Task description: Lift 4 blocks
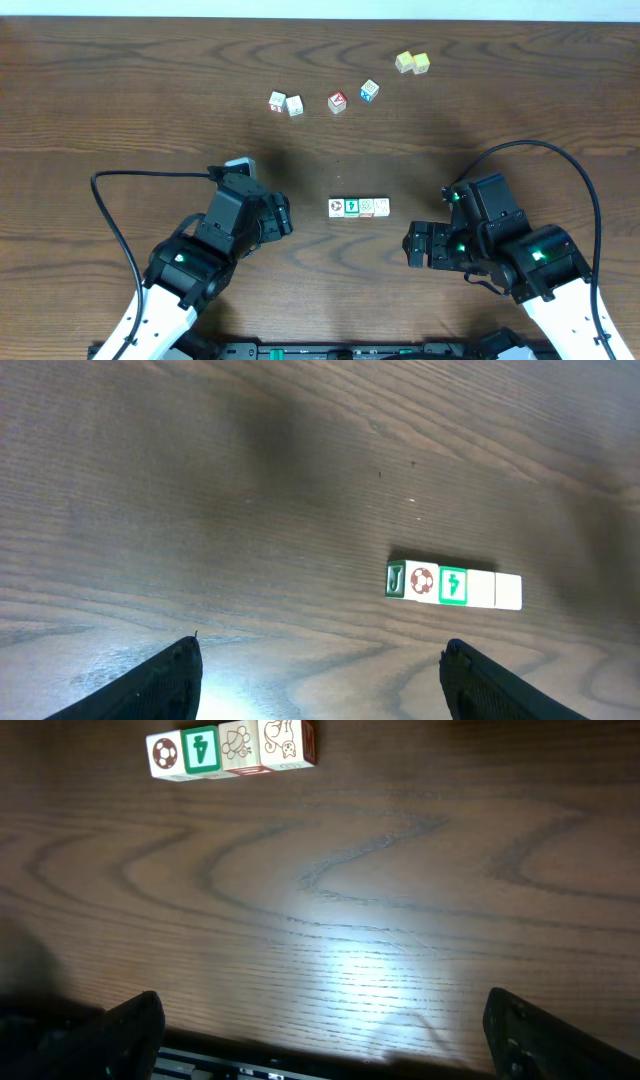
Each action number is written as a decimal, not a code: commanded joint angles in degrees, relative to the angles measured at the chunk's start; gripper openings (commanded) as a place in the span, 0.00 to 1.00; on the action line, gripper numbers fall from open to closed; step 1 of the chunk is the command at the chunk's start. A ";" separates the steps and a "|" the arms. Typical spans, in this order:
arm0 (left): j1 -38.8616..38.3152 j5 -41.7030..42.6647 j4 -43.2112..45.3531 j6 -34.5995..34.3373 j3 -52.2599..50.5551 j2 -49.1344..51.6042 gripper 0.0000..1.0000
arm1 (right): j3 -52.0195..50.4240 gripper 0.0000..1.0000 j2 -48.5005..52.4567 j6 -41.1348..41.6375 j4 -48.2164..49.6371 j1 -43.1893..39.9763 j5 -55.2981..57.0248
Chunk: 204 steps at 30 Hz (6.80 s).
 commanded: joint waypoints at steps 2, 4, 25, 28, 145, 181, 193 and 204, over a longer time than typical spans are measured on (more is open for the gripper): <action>0.24 -0.94 -0.24 0.33 0.39 0.28 0.77 | 0.85 0.99 0.00 -0.63 -0.24 0.59 -0.26; 0.24 -0.94 -0.24 0.33 0.42 0.28 0.77 | 0.85 0.99 0.00 -0.63 -0.26 0.59 -0.26; 0.24 -0.94 -0.24 0.33 0.42 0.28 0.77 | -21.90 0.99 -28.20 -23.61 32.13 -12.68 -3.41; 0.24 -0.94 -0.24 0.33 0.42 0.28 0.77 | -28.26 0.99 -34.73 -25.29 39.45 -15.26 -5.70; 24.79 14.97 12.70 33.46 -26.56 -46.40 0.94 | -54.27 0.99 -57.72 -26.82 63.82 -23.85 -4.57; 32.33 5.42 29.40 33.64 -43.21 -56.13 0.94 | -54.27 0.99 -57.72 -26.82 63.82 -23.85 -4.57; 32.33 5.11 29.35 34.82 -43.21 -56.13 0.94 | -54.27 0.99 -57.72 -26.82 63.82 -23.85 -4.57; 32.33 5.49 29.42 36.63 -43.21 -56.13 0.94 | -54.27 0.99 -57.72 -26.82 63.82 -23.85 -4.57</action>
